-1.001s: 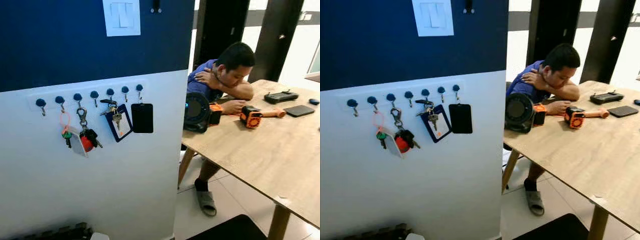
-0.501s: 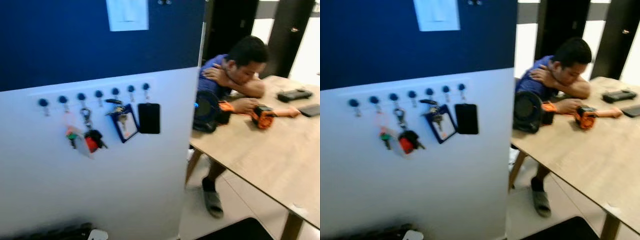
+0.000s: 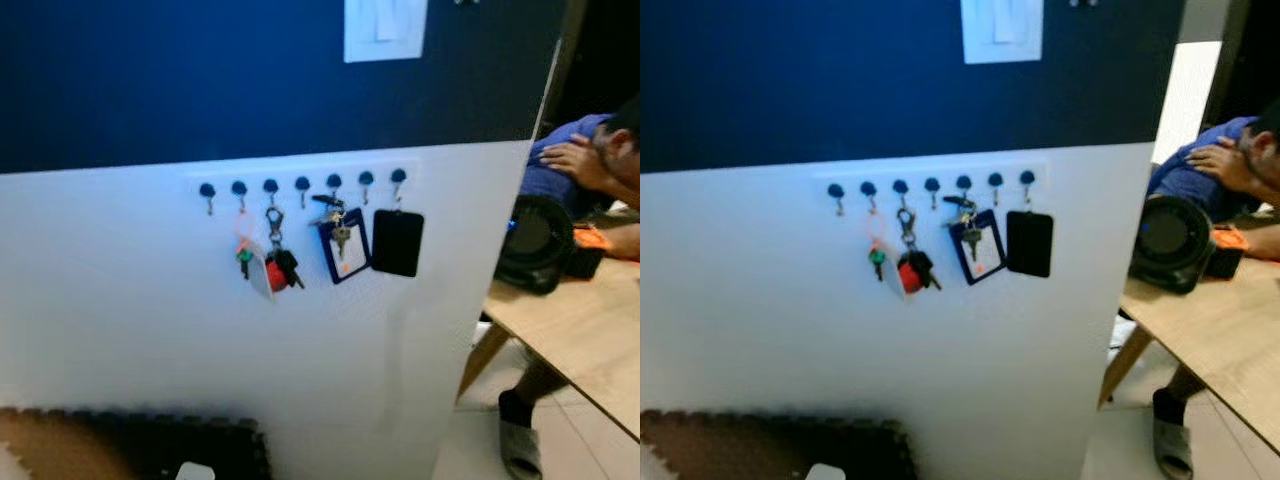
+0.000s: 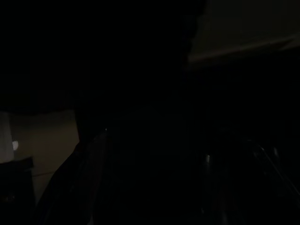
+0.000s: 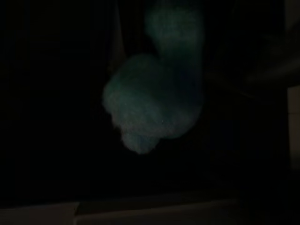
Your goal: Hang keys on a hook
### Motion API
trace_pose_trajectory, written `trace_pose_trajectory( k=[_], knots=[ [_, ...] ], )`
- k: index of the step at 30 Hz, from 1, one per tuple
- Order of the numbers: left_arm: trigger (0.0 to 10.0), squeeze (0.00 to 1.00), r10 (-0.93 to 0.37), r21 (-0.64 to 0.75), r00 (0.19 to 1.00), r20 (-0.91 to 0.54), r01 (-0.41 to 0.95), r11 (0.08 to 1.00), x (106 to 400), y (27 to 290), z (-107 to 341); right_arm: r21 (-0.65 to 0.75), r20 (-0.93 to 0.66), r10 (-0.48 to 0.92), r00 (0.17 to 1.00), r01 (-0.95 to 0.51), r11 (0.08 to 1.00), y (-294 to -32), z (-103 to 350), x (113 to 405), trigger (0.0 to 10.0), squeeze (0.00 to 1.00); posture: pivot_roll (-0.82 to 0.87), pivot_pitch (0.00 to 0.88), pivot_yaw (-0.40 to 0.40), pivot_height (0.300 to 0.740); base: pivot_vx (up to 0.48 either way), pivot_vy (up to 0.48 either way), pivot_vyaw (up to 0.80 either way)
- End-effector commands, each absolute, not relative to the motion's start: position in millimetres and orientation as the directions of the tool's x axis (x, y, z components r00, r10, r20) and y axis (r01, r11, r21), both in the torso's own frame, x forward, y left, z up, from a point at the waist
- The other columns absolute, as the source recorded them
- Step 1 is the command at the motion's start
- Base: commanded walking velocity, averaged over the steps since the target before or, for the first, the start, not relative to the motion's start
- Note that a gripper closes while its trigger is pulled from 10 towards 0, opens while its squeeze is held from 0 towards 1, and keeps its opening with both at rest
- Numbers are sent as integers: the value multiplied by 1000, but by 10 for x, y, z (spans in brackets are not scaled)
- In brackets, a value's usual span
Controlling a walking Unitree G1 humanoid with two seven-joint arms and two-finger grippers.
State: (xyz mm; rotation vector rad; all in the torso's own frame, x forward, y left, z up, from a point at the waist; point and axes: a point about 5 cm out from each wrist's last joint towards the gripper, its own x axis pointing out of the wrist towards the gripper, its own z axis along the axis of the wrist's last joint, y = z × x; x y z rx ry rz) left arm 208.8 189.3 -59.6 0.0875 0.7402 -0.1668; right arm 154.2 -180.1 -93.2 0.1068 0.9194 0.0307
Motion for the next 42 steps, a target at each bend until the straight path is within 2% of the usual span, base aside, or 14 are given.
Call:
trace_pose_trajectory(
  k=[1, 9, 12, 20, 28, 42],
  knots=[
    [10000, 0, -102, 37, 717, -689, 175, 984, 2049, 1963, -612, 120, -790, 87, 607, 14, 993, -1746, -938, 1536, 10000, 0, 91, 26, 43, 740, 0, 0, 800],
    [10000, 0, -103, 43, 716, -691, 183, 982, 2056, 1953, -613, 115, -786, 83, 612, 13, 993, -1757, -928, 1558, 10000, 0, 89, 24, 39, 740, 0, 0, 783],
    [10000, 0, -103, 43, 716, -691, 183, 982, 2056, 1957, -612, 130, -787, 67, 613, 58, 990, -1768, -932, 1553, 10000, 0, 89, 23, 38, 740, 0, 0, 0],
    [10000, 0, -105, 52, 709, -697, 196, 979, 2059, 1971, -614, 123, -788, 71, 611, 44, 992, -1769, -931, 1556, 10000, 0, 78, 13, 35, 740, 0, 0, 0],
    [10000, 0, -120, 77, 702, -702, 242, 967, 2093, 1916, -608, 115, -790, 64, 610, 44, 992, -1794, -931, 1549, 10000, 0, 74, 0, 37, 740, 0, -462, 0],
    [10000, 0, -112, 79, 715, -690, 229, 970, 2147, 1934, -577, 119, -778, 64, 626, 45, 992, -1808, -916, 1572, 10000, 0, 71, 0, 31, 740, 0, 0, 0]
  ],
)
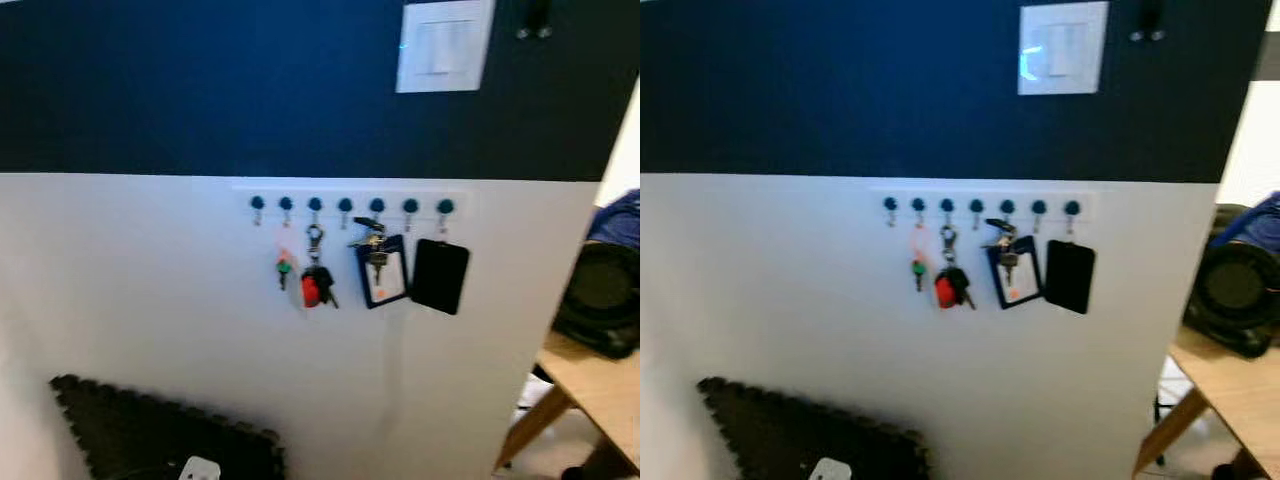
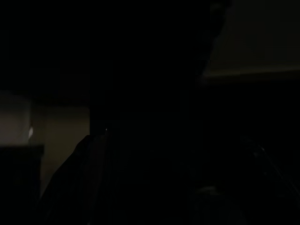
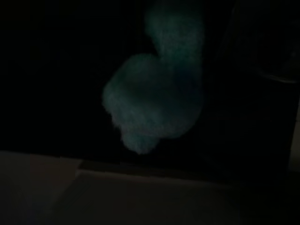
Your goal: Hang keys on a hook
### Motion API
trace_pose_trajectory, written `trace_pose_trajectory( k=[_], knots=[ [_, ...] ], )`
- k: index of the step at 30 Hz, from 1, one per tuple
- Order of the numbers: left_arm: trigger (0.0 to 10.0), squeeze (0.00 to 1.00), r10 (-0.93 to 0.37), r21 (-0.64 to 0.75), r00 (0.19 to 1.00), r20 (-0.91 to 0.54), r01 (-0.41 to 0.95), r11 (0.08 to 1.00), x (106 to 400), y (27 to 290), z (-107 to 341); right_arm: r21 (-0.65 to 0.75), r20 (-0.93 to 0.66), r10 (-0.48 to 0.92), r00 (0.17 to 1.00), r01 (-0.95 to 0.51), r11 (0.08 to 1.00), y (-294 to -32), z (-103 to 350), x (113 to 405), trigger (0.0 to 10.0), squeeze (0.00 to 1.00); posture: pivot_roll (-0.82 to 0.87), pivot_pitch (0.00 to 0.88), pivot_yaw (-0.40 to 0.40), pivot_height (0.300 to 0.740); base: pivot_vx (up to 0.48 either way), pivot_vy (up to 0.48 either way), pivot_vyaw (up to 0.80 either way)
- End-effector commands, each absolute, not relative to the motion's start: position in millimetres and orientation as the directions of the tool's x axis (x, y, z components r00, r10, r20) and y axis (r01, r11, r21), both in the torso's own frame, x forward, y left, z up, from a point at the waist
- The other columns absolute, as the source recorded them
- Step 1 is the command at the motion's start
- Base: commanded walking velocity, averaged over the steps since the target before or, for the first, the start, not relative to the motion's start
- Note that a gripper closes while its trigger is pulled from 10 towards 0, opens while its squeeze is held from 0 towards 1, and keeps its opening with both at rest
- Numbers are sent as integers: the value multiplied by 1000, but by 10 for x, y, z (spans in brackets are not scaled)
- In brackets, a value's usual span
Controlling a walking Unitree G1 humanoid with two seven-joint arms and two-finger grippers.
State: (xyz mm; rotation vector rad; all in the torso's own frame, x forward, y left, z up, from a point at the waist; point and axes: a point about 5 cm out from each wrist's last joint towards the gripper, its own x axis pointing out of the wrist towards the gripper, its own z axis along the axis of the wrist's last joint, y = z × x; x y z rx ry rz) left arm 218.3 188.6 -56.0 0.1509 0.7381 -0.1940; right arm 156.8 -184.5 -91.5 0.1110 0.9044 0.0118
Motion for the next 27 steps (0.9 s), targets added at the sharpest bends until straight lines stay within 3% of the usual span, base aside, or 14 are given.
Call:
trace_pose_trajectory(
  k=[1, 9, 13, 16, 17, 19, 21, 23, 27],
  knots=[
    [10000, 0, -110, 85, 716, -690, 230, 969, 2145, 1949, -576, 123, -759, 67, 648, 42, 992, -1800, -885, 1635, 10000, 0, 68, 0, 30, 740, 0, 0, 0],
    [10000, 0, -104, 99, 717, -689, 236, 967, 2129, 1976, -581, 118, -689, 82, 720, 1, 993, -1777, -764, 1859, 10000, 0, 69, 0, 27, 740, 0, 0, 0],
    [10000, 0, -138, 99, 741, -657, 267, 959, 2183, 1953, -528, 136, -571, 123, 812, -55, 989, -1724, -580, 2118, 10000, 0, 66, 0, 27, 740, 0, 0, 0],
    [10000, 0, -251, 106, 757, -604, 388, 915, 2236, 1857, -445, 184, -474, 173, 863, -95, 978, -1677, -426, 2294, 10000, 0, 66, 0, 24, 740, 0, 0, 0],
    [10000, 0, -358, 112, 748, -559, 496, 861, 2254, 1783, -366, 202, -398, 218, 891, -147, 968, -1650, -301, 2402, 10000, 0, 64, 0, 24, 740, 0, 0, 0],
    [10000, 0, -385, 114, 746, -544, 520, 846, 2259, 1765, -340, 202, -376, 231, 897, -163, 966, -1643, -264, 2429, 10000, 0, 64, 0, 24, 740, 0, 0, 0],
    [10000, 0, -491, 83, 783, -382, 558, 825, 2321, 1700, -127, 195, -257, 275, 926, -229, 954, -1630, -62, 2533, 10000, 0, 58, 0, 24, 740, 0, 0, 0],
    [10000, 0, -505, 76, 788, -351, 562, 824, 2329, 1692, -90, 191, -238, 281, 930, -239, 952, -1628, -29, 2545, 10000, 0, 58, 0, 24, 740, 0, 0, 0],
    [10000, 0, -594, 37, 772, -226, 617, 786, 2392, 1670, 175, 155, -15, 399, 917, -392, 907, -1509, 390, 2628, 10000, 0, 58, 0, 20, 740, 0, 0, 0]
  ],
)
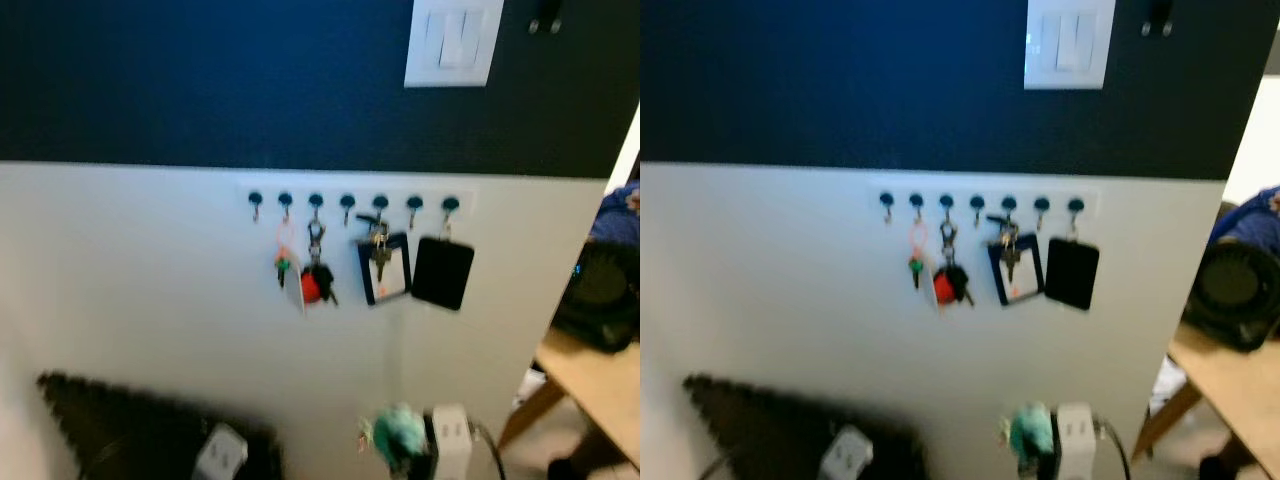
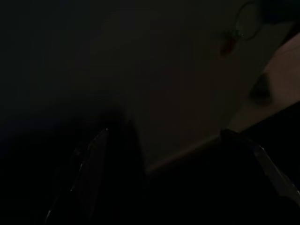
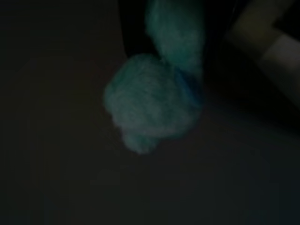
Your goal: Hang keys on a hook
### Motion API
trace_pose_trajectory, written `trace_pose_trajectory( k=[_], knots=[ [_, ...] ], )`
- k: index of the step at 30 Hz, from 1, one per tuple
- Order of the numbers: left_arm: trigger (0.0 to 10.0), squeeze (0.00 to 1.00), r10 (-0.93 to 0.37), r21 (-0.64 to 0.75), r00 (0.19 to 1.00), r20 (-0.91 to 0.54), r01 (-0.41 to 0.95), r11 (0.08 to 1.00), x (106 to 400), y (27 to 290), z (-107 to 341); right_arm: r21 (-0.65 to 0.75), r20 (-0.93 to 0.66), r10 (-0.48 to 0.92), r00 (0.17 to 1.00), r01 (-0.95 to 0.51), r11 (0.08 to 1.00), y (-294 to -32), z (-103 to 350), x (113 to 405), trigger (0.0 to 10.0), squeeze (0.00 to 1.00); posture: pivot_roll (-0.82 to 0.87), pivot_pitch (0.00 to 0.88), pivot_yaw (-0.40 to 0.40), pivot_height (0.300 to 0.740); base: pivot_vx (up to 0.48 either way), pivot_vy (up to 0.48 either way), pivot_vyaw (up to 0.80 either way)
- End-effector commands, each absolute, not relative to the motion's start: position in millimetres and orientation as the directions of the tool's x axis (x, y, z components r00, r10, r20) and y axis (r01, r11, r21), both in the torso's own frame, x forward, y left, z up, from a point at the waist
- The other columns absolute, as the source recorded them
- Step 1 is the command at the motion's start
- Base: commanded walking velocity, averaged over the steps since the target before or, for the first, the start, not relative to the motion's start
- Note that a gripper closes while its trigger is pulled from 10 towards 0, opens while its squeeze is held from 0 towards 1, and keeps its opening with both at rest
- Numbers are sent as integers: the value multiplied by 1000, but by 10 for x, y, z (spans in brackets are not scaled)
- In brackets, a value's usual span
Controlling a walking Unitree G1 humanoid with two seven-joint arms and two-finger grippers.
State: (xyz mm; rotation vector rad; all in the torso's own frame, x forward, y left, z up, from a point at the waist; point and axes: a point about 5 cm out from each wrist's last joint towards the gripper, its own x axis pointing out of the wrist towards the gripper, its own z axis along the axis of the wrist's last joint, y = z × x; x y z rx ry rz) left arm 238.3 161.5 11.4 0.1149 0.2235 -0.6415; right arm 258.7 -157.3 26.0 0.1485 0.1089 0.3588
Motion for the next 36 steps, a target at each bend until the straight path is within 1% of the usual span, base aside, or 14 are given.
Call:
trace_pose_trajectory(
  k=[1, 4, 6, 7, 8, 10, 12, 13, 14, 18, 21, 24, 32, 36],
  knots=[
    [10000, 0, -620, 22, 758, -202, 637, 771, 2404, 1664, 247, 141, 39, 439, 897, -440, 887, -1456, 515, 2637, 10000, 0, 57, 0, 19, 740, 0, 0, 0],
    [10000, 0, -654, -5, 742, -150, 660, 751, 2439, 1665, 404, 107, 131, 535, 834, -549, 829, -1313, 791, 2654, 10000, 0, 58, 0, 17, 740, 0, 0, 0],
    [10000, 0, -655, -13, 743, -134, 660, 751, 2455, 1668, 443, 100, 157, 554, 817, -571, 814, -1276, 870, 2663, 10000, 0, 58, 0, 17, 740, 0, 0, 0],
    [10000, 0, -648, -32, 754, -106, 649, 760, 2479, 1687, 496, 67, 207, 585, 784, -608, 791, -1221, 1019, 2676, 10000, 0, 57, 2, 17, 740, 0, 0, 0],
    [10000, 0, -648, -32, 754, -106, 649, 760, 2479, 1687, 496, 67, 207, 585, 784, -608, 791, -1221, 1019, 2676, 10000, 0, 57, 2, 17, 740, 0, 0, 0],
    [10000, 0, -621, -68, 781, -68, 618, 784, 2501, 1744, 558, 35, 278, 633, 722, -666, 745, -1126, 1276, 2673, 10000, 0, 55, 5, 19, 740, 0, 0, 0],
    [10000, 0, -621, -68, 781, -68, 618, 784, 2501, 1744, 558, 35, 278, 633, 722, -666, 745, -1126, 1276, 2673, 10000, 0, 55, 5, 19, 740, 0, 0, 0],
    [10000, 0, -607, -80, 791, -70, 602, 794, 2483, 1790, 575, 10, 327, 673, 664, -714, 700, -1037, 1501, 2658, 10000, 0, 53, 9, 21, 740, 0, 0, 0],
    [10000, 0, -606, -84, 792, -77, 601, 795, 2465, 1800, 572, -2, 341, 685, 644, -728, 685, -1003, 1584, 2655, 10000, 0, 54, 9, 20, 740, 0, 0, 0],
    [10000, 0, -593, -78, 800, -92, 588, 805, 2445, 1816, 559, -37, 364, 693, 622, -734, 678, -945, 1727, 2689, 10000, 0, 54, 9, 19, 740, 0, 0, 0],
    [10000, 0, -515, -78, 855, -59, 510, 857, 2504, 1860, 595, -56, 424, 678, 600, -730, 681, -877, 1949, 2766, 10000, 0, 51, 20, 16, 740, 0, 0, 0],
    [10000, 0, -510, -89, 859, -49, 504, 859, 2511, 1859, 607, -59, 434, 677, 595, -731, 680, -864, 1987, 2777, 10000, 0, 51, 20, 16, 740, 0, 0, 0],
    [10000, 0, -598, -138, 801, 14, 594, 792, 2522, 1647, 769, -92, 590, 610, 529, -706, 702, -739, 2548, 2934, 10000, 0, 60, 29, 7, 740, 0, 0, 0],
    [10000, 0, -620, -142, 784, 26, 617, 774, 2526, 1598, 808, -114, 623, 588, 515, -684, 720, -717, 2690, 2964, 10000, 0, 61, 28, 8, 740, 0, 0, 0]
  ],
)
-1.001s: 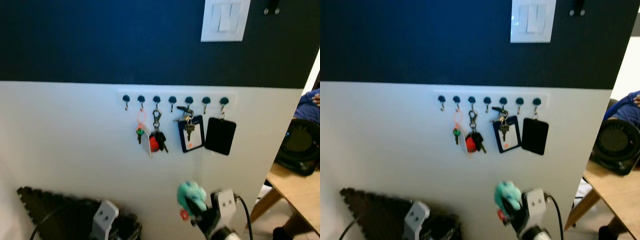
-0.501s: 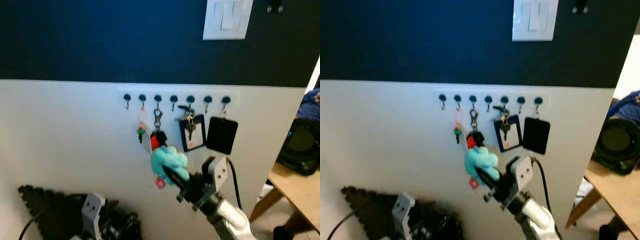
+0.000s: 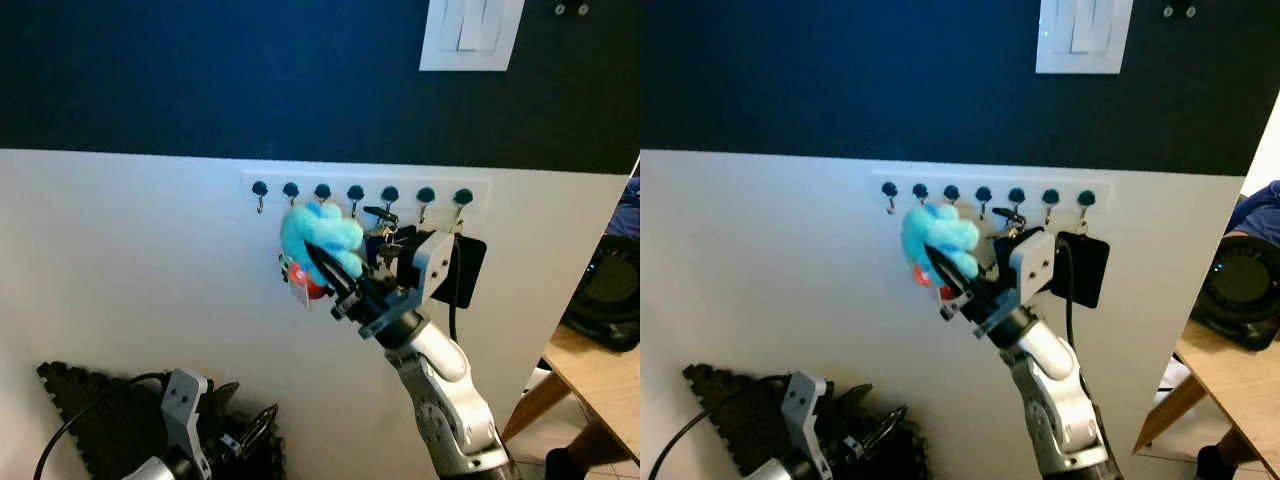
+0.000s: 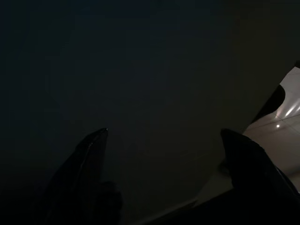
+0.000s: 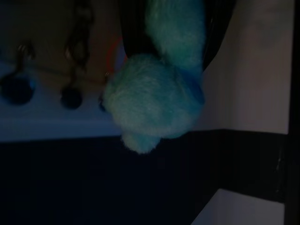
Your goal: Hang keys on a hook
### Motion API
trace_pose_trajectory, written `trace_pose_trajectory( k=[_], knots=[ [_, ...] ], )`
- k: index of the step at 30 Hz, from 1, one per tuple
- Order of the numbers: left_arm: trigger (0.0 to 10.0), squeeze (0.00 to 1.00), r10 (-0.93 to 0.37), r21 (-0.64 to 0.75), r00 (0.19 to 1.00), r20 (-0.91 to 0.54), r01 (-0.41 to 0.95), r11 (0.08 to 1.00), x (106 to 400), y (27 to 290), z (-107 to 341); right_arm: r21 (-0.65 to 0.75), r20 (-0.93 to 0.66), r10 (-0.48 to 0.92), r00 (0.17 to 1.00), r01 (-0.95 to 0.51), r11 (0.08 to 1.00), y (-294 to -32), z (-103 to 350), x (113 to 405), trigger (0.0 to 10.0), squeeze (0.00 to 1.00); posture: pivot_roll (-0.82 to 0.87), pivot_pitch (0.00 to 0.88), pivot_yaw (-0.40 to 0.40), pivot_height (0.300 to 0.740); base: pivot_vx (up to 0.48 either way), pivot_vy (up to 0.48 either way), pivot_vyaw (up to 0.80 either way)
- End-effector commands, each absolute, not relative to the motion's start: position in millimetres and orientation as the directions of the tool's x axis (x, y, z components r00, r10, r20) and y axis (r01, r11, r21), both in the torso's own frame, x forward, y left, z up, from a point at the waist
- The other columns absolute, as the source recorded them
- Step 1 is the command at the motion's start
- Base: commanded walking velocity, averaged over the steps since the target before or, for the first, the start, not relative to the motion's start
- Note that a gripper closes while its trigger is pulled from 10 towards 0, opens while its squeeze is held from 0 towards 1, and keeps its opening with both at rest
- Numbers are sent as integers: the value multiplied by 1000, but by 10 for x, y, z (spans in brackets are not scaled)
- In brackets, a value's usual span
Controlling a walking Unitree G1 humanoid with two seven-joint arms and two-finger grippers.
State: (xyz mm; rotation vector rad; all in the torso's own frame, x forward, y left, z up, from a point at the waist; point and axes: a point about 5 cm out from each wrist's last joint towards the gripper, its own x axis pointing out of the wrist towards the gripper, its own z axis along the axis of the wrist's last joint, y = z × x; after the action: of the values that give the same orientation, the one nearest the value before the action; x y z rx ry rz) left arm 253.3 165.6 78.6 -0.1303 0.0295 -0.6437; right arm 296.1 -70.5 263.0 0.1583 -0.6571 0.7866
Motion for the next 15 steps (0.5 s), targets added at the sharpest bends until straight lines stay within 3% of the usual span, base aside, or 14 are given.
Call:
trace_pose_trajectory(
  k=[1, 15],
  knots=[
    [10000, 0, -639, -147, 769, 37, 636, 757, 2528, 1558, 839, -127, 650, 569, 504, -666, 735, -706, 2800, 2983, 10000, 0, 59, 30, 10, 740, 0, 0, 0],
    [10000, 0, -667, -160, 741, 80, 670, 725, 2587, 1482, 992, -155, 673, 520, 526, -586, 795, -820, 2927, 3027, 10000, 0, 56, 29, 16, 740, 0, 0, 0]
  ],
)
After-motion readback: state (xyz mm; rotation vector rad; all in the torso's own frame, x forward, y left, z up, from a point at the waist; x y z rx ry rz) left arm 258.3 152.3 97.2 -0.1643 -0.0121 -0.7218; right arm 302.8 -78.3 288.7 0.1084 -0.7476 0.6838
